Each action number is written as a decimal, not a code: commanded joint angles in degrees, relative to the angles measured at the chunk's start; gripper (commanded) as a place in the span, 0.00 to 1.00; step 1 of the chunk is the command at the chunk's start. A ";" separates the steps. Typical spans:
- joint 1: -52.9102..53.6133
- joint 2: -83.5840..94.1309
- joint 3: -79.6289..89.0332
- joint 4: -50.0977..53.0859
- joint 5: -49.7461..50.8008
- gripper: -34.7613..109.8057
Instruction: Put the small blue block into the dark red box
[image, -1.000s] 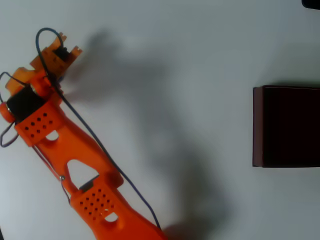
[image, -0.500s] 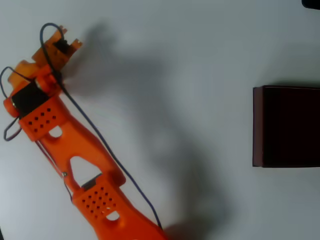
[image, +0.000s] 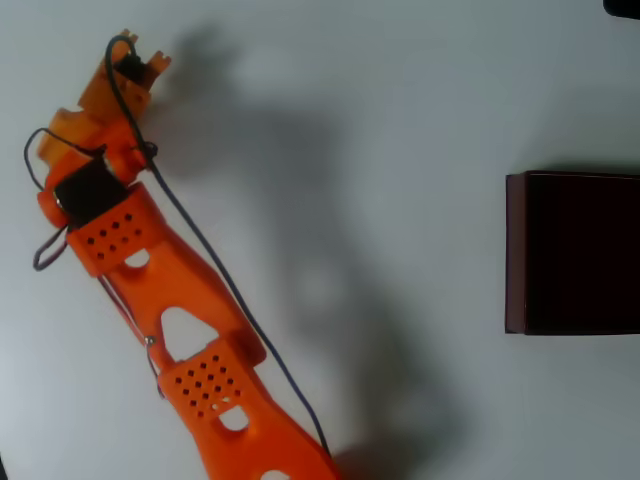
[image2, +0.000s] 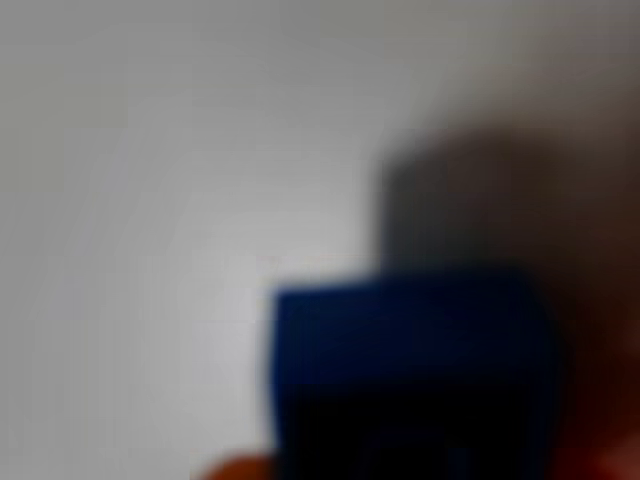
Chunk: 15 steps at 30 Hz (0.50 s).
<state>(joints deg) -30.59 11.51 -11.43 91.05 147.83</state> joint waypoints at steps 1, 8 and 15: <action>1.41 5.98 -1.14 10.37 -3.43 0.24; 12.04 39.81 38.41 13.80 -26.98 0.24; 25.93 59.68 56.60 13.80 -59.33 0.24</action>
<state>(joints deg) -9.40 60.03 38.32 103.36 99.23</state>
